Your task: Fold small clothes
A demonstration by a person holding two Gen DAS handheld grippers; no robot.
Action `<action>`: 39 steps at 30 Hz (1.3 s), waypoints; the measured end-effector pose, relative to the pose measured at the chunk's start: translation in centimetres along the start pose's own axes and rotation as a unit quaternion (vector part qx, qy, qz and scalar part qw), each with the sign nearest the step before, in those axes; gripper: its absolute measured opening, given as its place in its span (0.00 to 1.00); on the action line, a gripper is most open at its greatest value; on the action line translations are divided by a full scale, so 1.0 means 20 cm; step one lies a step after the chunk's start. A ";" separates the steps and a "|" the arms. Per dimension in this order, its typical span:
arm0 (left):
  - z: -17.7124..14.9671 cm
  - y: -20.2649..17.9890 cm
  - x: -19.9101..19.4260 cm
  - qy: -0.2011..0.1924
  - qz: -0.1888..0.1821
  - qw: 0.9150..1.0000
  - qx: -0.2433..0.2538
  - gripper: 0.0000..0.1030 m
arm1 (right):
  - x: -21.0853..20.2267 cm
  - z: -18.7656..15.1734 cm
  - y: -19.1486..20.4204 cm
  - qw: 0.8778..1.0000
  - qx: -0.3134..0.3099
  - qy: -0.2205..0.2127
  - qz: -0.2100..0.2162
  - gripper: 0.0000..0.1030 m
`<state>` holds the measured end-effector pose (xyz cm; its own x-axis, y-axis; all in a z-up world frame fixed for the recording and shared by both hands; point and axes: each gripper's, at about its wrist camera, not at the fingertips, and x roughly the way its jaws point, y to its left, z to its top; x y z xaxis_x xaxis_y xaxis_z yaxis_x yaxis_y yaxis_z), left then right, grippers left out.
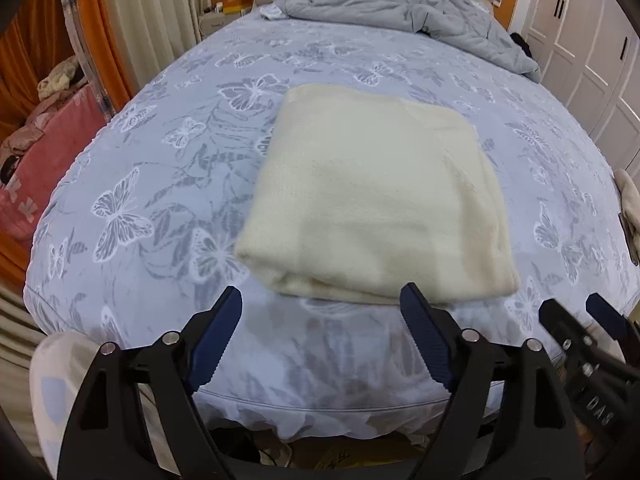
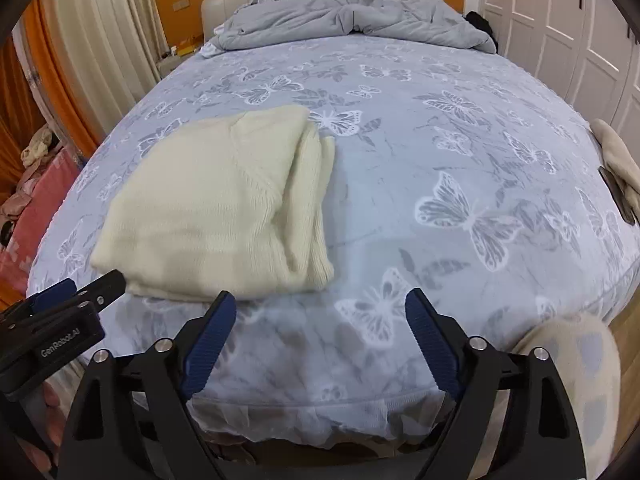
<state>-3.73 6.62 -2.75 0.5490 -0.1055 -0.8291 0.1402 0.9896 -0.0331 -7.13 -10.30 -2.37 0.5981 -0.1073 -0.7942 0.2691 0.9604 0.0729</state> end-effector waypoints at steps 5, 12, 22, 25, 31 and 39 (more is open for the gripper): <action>-0.09 -0.05 -0.02 -0.026 0.023 0.999 0.014 0.84 | 0.01 -0.09 -0.01 1.000 -0.010 -0.010 -0.013 0.84; -0.17 -0.03 0.01 -0.033 0.048 0.998 0.014 0.88 | 0.03 -0.13 -0.02 1.000 0.008 0.000 -0.007 0.84; -0.22 -0.05 0.08 -0.018 0.043 0.999 0.027 0.88 | 0.06 -0.19 0.04 1.000 -0.007 0.002 0.002 0.84; -0.23 -0.05 0.07 -0.022 0.054 0.998 0.029 0.88 | 0.06 -0.19 0.05 1.000 -0.007 0.003 0.003 0.84; -0.23 -0.05 0.07 -0.026 0.061 0.997 0.025 0.88 | 0.06 -0.19 0.05 1.000 -0.005 0.003 0.008 0.84; -0.24 -0.05 0.05 -0.031 0.069 0.997 0.027 0.88 | 0.05 -0.20 0.05 1.000 -0.003 0.003 0.006 0.84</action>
<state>-7.21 5.97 -6.22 0.6159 0.0228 -0.7875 0.1029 0.9887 0.1092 -9.26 -8.33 -5.54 0.5961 -0.0935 -0.7974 0.2569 0.9632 0.0792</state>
